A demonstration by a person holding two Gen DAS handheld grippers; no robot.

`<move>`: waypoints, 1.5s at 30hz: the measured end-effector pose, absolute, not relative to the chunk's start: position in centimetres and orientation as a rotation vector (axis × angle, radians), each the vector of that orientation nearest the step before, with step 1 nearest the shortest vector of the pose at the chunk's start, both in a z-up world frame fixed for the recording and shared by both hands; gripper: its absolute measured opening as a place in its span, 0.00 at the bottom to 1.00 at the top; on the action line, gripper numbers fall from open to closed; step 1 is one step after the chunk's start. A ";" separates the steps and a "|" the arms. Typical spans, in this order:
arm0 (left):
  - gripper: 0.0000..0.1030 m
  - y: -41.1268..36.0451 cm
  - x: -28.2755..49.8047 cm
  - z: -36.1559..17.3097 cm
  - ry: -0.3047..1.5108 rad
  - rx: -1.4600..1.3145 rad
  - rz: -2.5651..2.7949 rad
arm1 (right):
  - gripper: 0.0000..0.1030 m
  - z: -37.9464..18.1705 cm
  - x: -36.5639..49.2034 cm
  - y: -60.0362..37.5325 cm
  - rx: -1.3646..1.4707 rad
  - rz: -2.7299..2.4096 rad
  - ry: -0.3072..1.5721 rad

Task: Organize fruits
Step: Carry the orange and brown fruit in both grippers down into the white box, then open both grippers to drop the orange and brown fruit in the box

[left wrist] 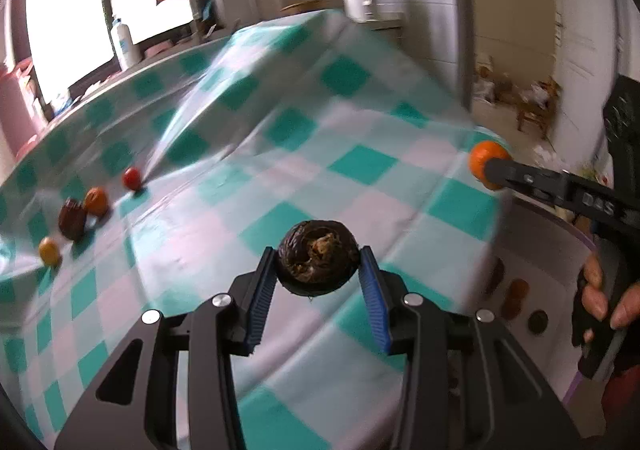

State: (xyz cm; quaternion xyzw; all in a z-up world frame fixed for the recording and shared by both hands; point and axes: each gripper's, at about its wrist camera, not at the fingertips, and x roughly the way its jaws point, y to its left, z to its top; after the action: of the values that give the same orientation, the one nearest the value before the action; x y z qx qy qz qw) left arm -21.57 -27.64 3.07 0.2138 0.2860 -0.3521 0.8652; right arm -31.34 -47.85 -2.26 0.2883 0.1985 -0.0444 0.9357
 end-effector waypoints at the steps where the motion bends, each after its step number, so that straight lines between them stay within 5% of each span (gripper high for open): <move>1: 0.41 -28.0 -22.2 3.1 0.589 0.460 -0.754 | 0.40 -2.4 -31.7 -48.2 0.590 -0.101 0.405; 11: 0.41 -31.9 -28.7 1.8 0.503 0.610 -0.939 | 0.40 -5.7 -36.0 -51.6 0.633 -0.246 0.439; 22: 0.41 -36.2 -34.0 -5.7 0.586 0.877 -1.116 | 0.40 -12.1 -34.9 -52.3 0.549 -0.396 0.827; 31: 0.41 -40.2 -29.9 -12.8 0.862 0.905 -1.058 | 0.40 -16.4 -33.6 -50.0 0.375 -0.359 1.103; 45: 0.41 -41.7 -28.0 -16.7 0.952 0.927 -0.995 | 0.41 -18.5 -33.3 -46.7 0.263 -0.224 1.217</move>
State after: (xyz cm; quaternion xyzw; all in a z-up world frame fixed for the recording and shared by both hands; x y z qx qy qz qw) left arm -28.05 -41.68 -16.67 0.4122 0.4231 -0.4425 0.6747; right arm -33.33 -46.71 -18.51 0.1227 0.5686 -0.1048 0.8066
